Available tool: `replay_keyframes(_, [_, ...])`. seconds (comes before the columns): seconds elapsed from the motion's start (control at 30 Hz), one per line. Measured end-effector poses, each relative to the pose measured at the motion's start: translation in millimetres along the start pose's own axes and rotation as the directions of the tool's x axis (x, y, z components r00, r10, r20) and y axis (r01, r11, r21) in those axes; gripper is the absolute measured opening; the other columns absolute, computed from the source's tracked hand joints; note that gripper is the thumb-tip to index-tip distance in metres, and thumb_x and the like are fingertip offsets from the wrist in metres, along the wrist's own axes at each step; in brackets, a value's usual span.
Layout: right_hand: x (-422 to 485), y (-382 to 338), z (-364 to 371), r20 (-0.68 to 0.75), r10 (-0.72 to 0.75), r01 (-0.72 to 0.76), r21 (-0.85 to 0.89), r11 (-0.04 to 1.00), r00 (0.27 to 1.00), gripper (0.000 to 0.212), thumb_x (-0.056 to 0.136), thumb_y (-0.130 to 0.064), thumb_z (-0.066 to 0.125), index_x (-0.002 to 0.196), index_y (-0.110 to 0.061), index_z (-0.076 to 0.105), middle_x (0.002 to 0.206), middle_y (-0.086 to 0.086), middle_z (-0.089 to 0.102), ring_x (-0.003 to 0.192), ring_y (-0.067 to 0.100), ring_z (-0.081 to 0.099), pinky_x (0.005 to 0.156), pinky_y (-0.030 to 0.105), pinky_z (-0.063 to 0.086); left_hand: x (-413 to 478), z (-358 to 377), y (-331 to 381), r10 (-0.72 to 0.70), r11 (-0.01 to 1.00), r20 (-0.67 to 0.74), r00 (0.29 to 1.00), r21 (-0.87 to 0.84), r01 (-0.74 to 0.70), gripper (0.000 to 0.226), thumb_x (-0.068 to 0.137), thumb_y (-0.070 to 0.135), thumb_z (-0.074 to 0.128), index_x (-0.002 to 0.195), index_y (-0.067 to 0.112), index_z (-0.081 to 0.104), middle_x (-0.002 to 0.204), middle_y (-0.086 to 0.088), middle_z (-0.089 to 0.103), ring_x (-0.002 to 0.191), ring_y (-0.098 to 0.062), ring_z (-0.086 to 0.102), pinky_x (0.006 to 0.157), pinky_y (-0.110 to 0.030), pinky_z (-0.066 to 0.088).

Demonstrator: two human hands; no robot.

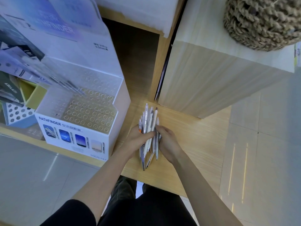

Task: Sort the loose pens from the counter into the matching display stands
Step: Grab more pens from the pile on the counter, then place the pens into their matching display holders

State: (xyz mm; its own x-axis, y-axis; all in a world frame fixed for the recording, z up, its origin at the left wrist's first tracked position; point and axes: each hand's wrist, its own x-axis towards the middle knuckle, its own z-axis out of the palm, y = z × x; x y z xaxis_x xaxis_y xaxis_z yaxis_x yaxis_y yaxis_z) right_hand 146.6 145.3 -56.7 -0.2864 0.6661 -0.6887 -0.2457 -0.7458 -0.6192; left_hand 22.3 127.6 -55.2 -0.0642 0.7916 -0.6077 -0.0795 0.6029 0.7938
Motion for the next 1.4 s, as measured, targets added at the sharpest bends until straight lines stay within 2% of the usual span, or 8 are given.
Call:
replay_keyframes(0.17, [-1.1,0.4,0.5,-0.059,0.019,-0.018,0.018,1.0,0.998,0.031,0.097,-0.015,0.054,0.118,0.007,0.06,0.109,0.022,0.068,0.101,0.034,0.065,0.093,0.04,0.051,-2.6,-0.6,0.8,-0.085,0.993,0.0,0.996,-0.088,0.084,0.018,0.082,0.008,0.071,0.094,0.02,0.07,0.078,0.006,0.074,0.074,-0.005,0.07,0.061,-0.015,0.051])
replay_keyframes(0.33, [-7.0,-6.9,-5.8,-0.019,-0.004,0.006,0.079,0.997,1.0,0.028,0.092,-0.02,0.061,0.112,0.0,0.064,0.073,0.002,0.063,0.062,0.013,0.057,0.062,0.025,0.049,-6.9,-6.9,2.4,-0.154,0.971,-0.04,0.987,-0.191,0.144,0.01,0.082,0.007,0.07,0.091,0.01,0.068,0.066,0.0,0.071,0.064,-0.011,0.069,0.061,-0.021,0.054])
replay_keyframes(0.43, [-11.0,-11.6,-9.2,-0.022,0.016,-0.014,0.061,0.998,1.0,0.019,0.088,-0.015,0.066,0.104,-0.005,0.062,0.069,-0.001,0.062,0.057,0.012,0.058,0.051,0.021,0.048,-12.3,-10.6,3.5,-0.16,0.974,-0.042,0.986,-0.17,0.151,0.01,0.081,0.008,0.071,0.089,0.011,0.068,0.061,0.002,0.067,0.058,-0.009,0.066,0.055,-0.02,0.051])
replay_keyframes(0.53, [-17.4,-14.0,-7.3,-0.02,0.015,-0.015,-0.024,1.0,1.0,0.005,0.091,-0.012,0.062,0.092,-0.009,0.057,0.07,0.003,0.058,0.047,0.012,0.051,0.041,0.021,0.04,-20.5,-10.9,6.0,-0.144,0.982,-0.023,0.989,-0.123,0.141,0.009,0.08,0.01,0.072,0.088,0.01,0.069,0.062,0.001,0.066,0.062,-0.012,0.064,0.064,-0.024,0.05])
replay_keyframes(0.7, [-39.2,-22.6,7.2,0.114,-0.067,0.084,-0.148,0.985,0.991,0.023,0.091,-0.021,0.064,0.074,-0.017,0.051,0.051,-0.003,0.036,0.04,0.01,0.029,0.039,0.021,0.025,-42.4,-9.8,15.1,-0.069,0.988,-0.11,0.992,-0.144,0.053,0.021,0.076,0.015,0.076,0.095,0.009,0.068,0.07,0.001,0.066,0.068,-0.013,0.062,0.069,-0.027,0.049])
replay_keyframes(0.87, [-67.6,-37.6,39.3,0.23,-0.153,0.204,-0.214,0.955,0.961,0.031,0.092,-0.025,0.063,0.061,-0.025,0.061,0.047,-0.003,0.036,0.037,0.01,0.03,0.038,0.019,0.027,-77.7,-24.4,37.7,0.071,0.956,-0.174,0.982,-0.269,-0.117,0.02,0.078,0.008,0.074,0.095,0.012,0.065,0.063,0.006,0.064,0.062,-0.01,0.061,0.054,-0.02,0.047])
replay_keyframes(1.03, [-85.9,-44.6,89.7,0.317,-0.194,0.276,-0.238,0.931,0.928,0.018,0.093,-0.026,0.062,0.076,-0.02,0.06,0.05,-0.004,0.035,0.04,0.011,0.03,0.04,0.021,0.028,-122.4,-58.6,56.8,0.183,0.922,-0.203,0.962,-0.305,-0.24,0.015,0.063,0.023,0.075,0.071,0.012,0.067,0.053,0.0,0.058,0.051,-0.011,0.057,0.05,-0.019,0.046])
replay_keyframes(1.4, [-89.5,1.0,239.2,0.41,-0.169,0.319,-0.332,0.888,0.896,0.007,0.09,-0.015,0.064,0.083,-0.012,0.065,0.048,0.002,0.038,0.035,0.012,0.031,0.037,0.02,0.027,-188.5,-194.3,44.4,0.211,0.876,-0.312,0.926,-0.36,-0.321,0.017,0.054,0.029,0.08,0.066,0.019,0.072,0.055,0.0,0.057,0.049,-0.013,0.054,0.048,-0.02,0.044])
